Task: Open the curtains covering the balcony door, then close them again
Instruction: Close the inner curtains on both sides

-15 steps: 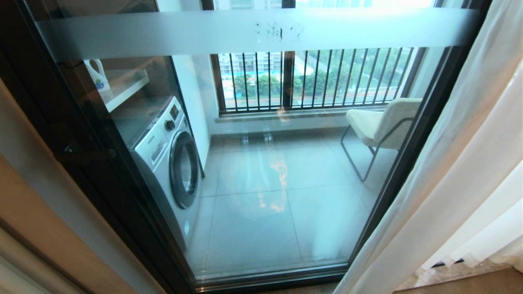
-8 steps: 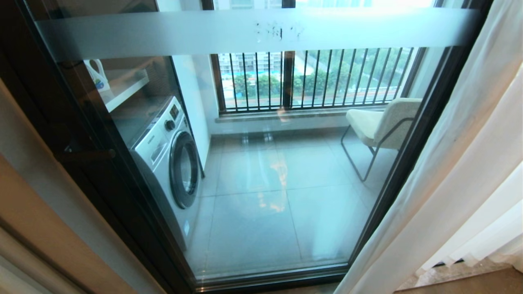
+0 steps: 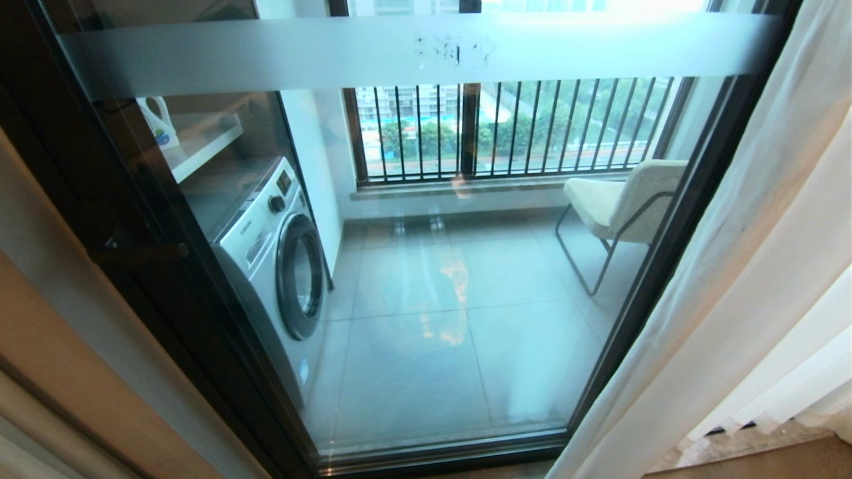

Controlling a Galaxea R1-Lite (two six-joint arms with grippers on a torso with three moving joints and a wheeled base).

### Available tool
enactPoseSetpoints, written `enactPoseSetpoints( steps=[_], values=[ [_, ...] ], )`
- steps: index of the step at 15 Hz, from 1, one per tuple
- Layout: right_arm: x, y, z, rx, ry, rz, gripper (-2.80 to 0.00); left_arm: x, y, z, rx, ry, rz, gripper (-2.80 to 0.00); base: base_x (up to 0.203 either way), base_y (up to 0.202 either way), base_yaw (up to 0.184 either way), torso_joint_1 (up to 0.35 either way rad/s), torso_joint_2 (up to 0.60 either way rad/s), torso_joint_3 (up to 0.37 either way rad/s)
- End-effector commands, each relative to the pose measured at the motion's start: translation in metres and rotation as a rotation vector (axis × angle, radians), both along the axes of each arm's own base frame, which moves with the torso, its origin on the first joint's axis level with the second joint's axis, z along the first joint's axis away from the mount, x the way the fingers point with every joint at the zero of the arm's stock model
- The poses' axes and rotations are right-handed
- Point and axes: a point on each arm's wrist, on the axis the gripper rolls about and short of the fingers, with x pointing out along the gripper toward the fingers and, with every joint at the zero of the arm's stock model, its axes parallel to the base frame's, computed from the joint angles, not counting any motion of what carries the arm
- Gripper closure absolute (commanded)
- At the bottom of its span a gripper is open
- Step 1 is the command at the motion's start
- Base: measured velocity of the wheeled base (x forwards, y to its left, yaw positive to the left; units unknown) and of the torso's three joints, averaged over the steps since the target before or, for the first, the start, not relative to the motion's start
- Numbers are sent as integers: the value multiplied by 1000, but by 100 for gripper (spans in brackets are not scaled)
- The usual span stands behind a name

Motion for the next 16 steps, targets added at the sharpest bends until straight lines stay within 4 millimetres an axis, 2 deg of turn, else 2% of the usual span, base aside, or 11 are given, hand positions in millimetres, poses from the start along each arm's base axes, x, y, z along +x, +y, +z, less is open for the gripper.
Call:
enactPoseSetpoints(
  steps=[1, 5, 11, 16],
  values=[
    [0, 0, 0, -1, 0, 1, 0, 0, 0, 0, 2, -1, -3, 0, 0, 0, 0, 0, 0, 0],
    [0, 0, 0, -1, 0, 1, 0, 4, -5, 2, 8, -4, -22, 0, 0, 0, 0, 0, 0, 0],
    [0, 0, 0, -1, 1, 1, 0, 5, -26, 5, 20, -12, -59, 0, 0, 0, 0, 0, 0, 0],
    [0, 0, 0, 0, 0, 0, 0, -1, -46, -1, 8, -6, -78, 0, 0, 0, 0, 0, 0, 0]
  ],
)
